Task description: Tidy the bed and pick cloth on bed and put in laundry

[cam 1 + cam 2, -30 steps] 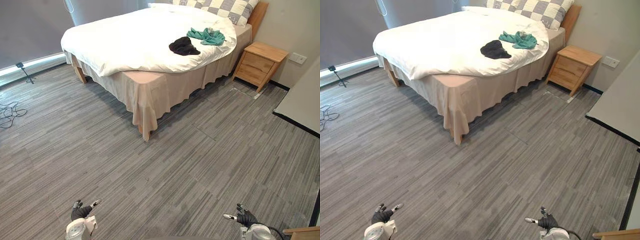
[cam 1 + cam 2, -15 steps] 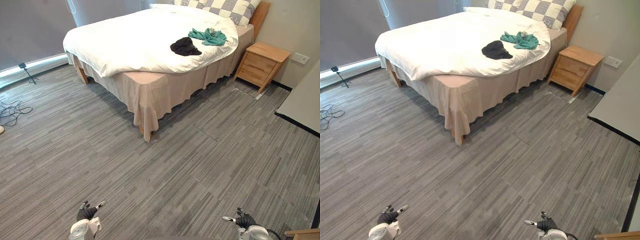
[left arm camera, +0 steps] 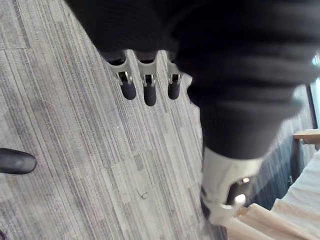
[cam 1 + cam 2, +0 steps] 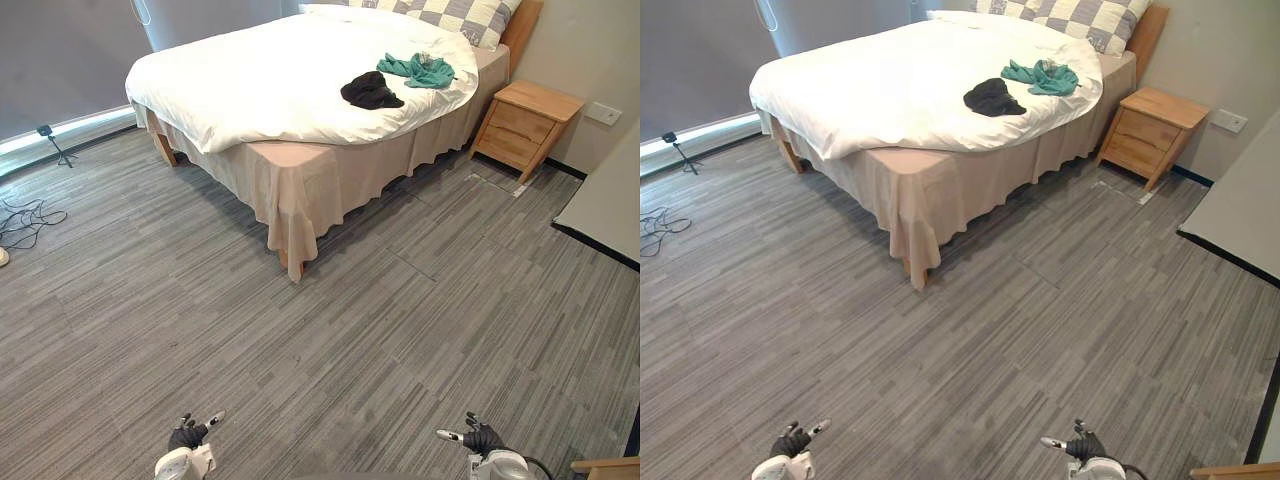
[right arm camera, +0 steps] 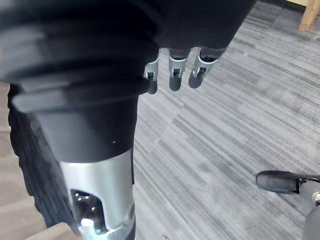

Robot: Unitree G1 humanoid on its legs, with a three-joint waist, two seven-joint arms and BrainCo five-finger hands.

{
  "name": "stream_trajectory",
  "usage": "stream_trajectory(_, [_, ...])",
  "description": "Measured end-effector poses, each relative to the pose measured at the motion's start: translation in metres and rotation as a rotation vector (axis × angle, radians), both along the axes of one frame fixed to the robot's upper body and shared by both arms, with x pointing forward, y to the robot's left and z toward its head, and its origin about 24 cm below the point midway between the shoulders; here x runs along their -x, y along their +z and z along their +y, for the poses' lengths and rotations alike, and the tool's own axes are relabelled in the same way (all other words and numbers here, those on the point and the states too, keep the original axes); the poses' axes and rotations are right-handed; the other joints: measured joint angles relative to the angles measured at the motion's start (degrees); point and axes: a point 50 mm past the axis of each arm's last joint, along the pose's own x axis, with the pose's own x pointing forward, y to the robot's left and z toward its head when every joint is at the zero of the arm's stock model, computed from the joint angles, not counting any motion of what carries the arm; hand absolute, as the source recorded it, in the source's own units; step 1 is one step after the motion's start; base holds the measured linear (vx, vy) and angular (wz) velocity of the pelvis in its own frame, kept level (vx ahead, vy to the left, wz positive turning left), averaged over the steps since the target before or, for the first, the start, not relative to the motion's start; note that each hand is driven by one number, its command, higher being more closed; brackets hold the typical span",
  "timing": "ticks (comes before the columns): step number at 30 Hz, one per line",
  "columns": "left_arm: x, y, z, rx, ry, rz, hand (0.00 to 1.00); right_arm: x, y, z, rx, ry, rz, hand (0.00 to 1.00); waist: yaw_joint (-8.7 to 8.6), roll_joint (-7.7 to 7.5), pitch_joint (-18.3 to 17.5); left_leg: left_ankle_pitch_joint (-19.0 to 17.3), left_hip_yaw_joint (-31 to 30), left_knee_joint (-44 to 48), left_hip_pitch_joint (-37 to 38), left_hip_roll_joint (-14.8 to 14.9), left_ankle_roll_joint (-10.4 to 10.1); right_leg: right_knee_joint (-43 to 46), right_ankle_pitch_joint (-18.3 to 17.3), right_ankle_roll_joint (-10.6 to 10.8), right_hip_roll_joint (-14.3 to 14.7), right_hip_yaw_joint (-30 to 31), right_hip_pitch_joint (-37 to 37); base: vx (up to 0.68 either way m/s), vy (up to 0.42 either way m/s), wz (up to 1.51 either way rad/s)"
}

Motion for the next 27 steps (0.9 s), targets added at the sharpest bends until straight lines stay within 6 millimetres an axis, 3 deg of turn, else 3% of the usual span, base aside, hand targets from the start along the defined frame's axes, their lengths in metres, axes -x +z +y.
stream_trajectory(1, [0.0, 0.0, -0.001, 0.001, -0.006, 0.002, 0.0, -0.001, 0.0, 0.0, 0.001, 0.0, -0.003, 0.0, 0.01, 0.15, 0.1, 0.0, 0.0, 0.0, 0.0, 0.0, 0.0, 0.8, -0.3, 0.1, 0.0, 0.1, -0.3, -0.03, -0.006, -0.05])
stream_trajectory(4, [-0.005, 0.0, -0.005, 0.007, -0.054, -0.002, 0.0, -0.005, 0.002, 0.0, 0.011, -0.002, -0.022, 0.0, 0.02, 0.28, 2.3, -0.4, 0.1, 0.5, 0.0, -0.6, 0.7, 12.4, -5.5, 1.7, -1.6, 0.3, -5.2, -0.09, 0.002, 0.0])
stream_trajectory(6, [-0.005, -0.002, -0.01, 0.018, -0.091, 0.011, 0.0, -0.005, 0.001, 0.002, 0.007, -0.011, -0.024, 0.0, 0.24, -0.23, 5.0, -2.1, 1.4, 1.2, 1.1, -1.2, 2.3, 28.9, -7.9, 4.7, -4.1, 0.1, -12.0, -0.12, 0.033, -0.13])
stream_trajectory(8, [0.006, -0.004, -0.007, 0.016, -0.085, 0.041, 0.0, -0.001, -0.003, 0.012, -0.021, -0.014, -0.014, 0.0, 0.15, -1.33, 6.4, -2.8, 2.3, 1.2, 3.3, -2.0, 2.8, 41.5, -7.9, 3.5, -6.6, -1.2, -17.2, -0.04, 0.046, -0.2])
stream_trajectory(9, [0.012, -0.005, -0.006, 0.015, -0.079, 0.057, 0.0, 0.006, -0.008, 0.019, -0.042, -0.018, 0.006, 0.0, 0.0, -1.94, 7.0, -3.8, 2.2, 2.0, 4.9, -1.9, 3.3, 44.8, -9.6, 4.5, -7.0, -1.1, -18.4, 0.06, 0.019, -0.11])
stream_trajectory(12, [0.008, -0.004, -0.006, 0.015, -0.085, 0.049, 0.0, 0.011, -0.01, 0.023, -0.058, -0.021, 0.015, 0.0, -0.44, -1.32, 7.5, -6.6, 1.7, 6.2, 4.1, 1.1, 2.4, 39.6, -10.9, 4.6, -5.3, -1.8, -20.0, 0.17, -0.053, 0.04])
stream_trajectory(13, [-0.002, -0.001, -0.003, 0.003, -0.102, 0.027, 0.0, 0.005, -0.008, 0.023, -0.072, -0.038, -0.013, 0.0, -1.18, -0.61, 8.6, -8.0, 1.4, 7.6, 3.7, 4.3, 0.9, 26.7, -7.0, 4.0, -3.5, -3.7, -20.6, 0.23, -0.093, 0.05])
stream_trajectory(14, [-0.006, 0.001, 0.0, -0.002, -0.107, 0.017, 0.0, 0.003, -0.007, 0.024, -0.076, -0.04, -0.024, 0.0, -1.29, -0.92, 8.9, -8.3, 1.4, 7.6, 3.8, 4.9, 0.4, 19.8, -3.9, 4.2, -3.2, -3.9, -20.6, 0.33, -0.153, 0.01])
stream_trajectory(15, [-0.012, 0.005, 0.006, -0.014, -0.118, -0.001, 0.0, 0.0, -0.006, 0.025, -0.087, -0.053, -0.044, 0.0, -1.34, -2.4, 9.6, -8.9, 1.5, 7.7, 4.1, 4.9, -0.7, 10.5, 0.7, 5.7, -4.0, -3.8, -21.1, 0.34, -0.214, -0.08])
stream_trajectory(16, [-0.016, 0.008, 0.011, -0.025, -0.116, -0.013, 0.0, -0.001, -0.005, 0.025, -0.087, -0.055, -0.058, 0.0, -1.38, -3.99, 10.5, -10.1, 2.0, 8.3, 5.1, 4.6, -2.0, 7.6, 2.6, 6.3, -5.8, -3.8, -22.3, 0.37, -0.253, -0.09])
stream_trajectory(18, [-0.011, 0.006, 0.012, -0.017, -0.067, -0.014, 0.0, 0.008, -0.007, 0.024, -0.086, -0.088, -0.056, 0.0, -1.38, -5.07, 11.3, -13.5, 2.8, 9.2, 8.5, 5.1, -4.0, 6.6, 3.6, 6.1, -7.6, -4.1, -21.9, 0.38, -0.263, -0.16])
stream_trajectory(19, [-0.008, 0.004, 0.007, -0.003, -0.052, -0.011, 0.0, 0.012, -0.006, 0.021, -0.08, -0.101, -0.054, 0.0, -1.41, -4.01, 11.6, -15.6, 3.2, 9.5, 11.1, 6.8, -4.4, 9.8, 7.2, 4.7, -6.8, -5.7, -21.5, 0.54, -0.348, -0.11])
stream_trajectory(20, [-0.008, 0.001, -0.001, 0.018, -0.061, -0.01, 0.0, 0.015, -0.006, 0.018, -0.072, -0.108, -0.057, 0.0, -1.91, -1.26, 10.9, -17.5, 3.7, 9.2, 12.5, 9.7, -2.2, 15.9, 5.9, 3.8, -5.3, -7.9, -22.9, 0.65, -0.418, 0.0])
stream_trajectory(21, [-0.006, 0.0, -0.005, 0.034, -0.07, -0.013, 0.0, 0.018, -0.004, 0.017, -0.067, -0.111, -0.066, 0.0, -2.2, 0.31, 9.1, -17.7, 3.3, 10.0, 12.3, 10.7, 2.0, 21.6, 3.3, 1.7, -4.8, -9.7, -25.9, 0.57, -0.349, 0.02])
stream_trajectory(22, [-0.009, 0.002, -0.004, 0.033, -0.061, -0.03, 0.0, 0.017, -0.005, 0.019, -0.074, -0.125, -0.071, 0.0, -2.03, 0.46, 9.1, -15.8, 3.2, 12.8, 11.7, 11.4, 0.8, 23.8, 1.7, -1.1, -4.6, -10.2, -26.6, 0.57, -0.38, -0.24])
stream_trajectory(23, [-0.007, 0.001, -0.004, 0.046, -0.024, -0.038, 0.0, 0.013, -0.005, 0.021, -0.084, -0.132, -0.081, 0.0, -1.78, 0.89, 9.0, -12.5, 2.9, 21.2, 8.3, 13.4, -1.9, 24.0, 0.4, -3.3, -3.3, -10.3, -25.5, 0.56, -0.375, -0.36])
stream_trajectory(24, [-0.003, 0.0, -0.006, 0.057, -0.013, -0.034, 0.0, 0.012, -0.005, 0.023, -0.09, -0.125, -0.083, 0.0, -1.77, 1.35, 8.7, -6.8, 1.6, 33.1, 3.7, 15.5, -2.9, 22.0, -1.2, -4.6, -1.5, -10.3, -22.3, 0.68, -0.403, -0.25])
stream_trajectory(25, [-0.001, -0.001, -0.009, 0.061, -0.014, -0.035, 0.0, 0.014, -0.006, 0.024, -0.087, -0.111, -0.074, 0.0, -1.74, 1.55, 8.6, -3.9, 0.5, 42.5, -0.3, 17.4, -3.9, 19.4, -2.0, -5.0, 0.0, -10.2, -19.1, 0.58, -0.282, -0.06])
stream_trajectory(27, [0.005, -0.003, -0.012, 0.075, -0.022, -0.041, 0.0, 0.012, -0.006, 0.029, -0.073, -0.048, -0.064, 0.0, -1.29, 1.5, 8.8, -6.3, 0.0, 57.9, -8.5, 18.7, -5.0, 13.1, -2.2, -5.0, 2.4, -9.8, -10.8, 0.57, -0.211, 0.06])
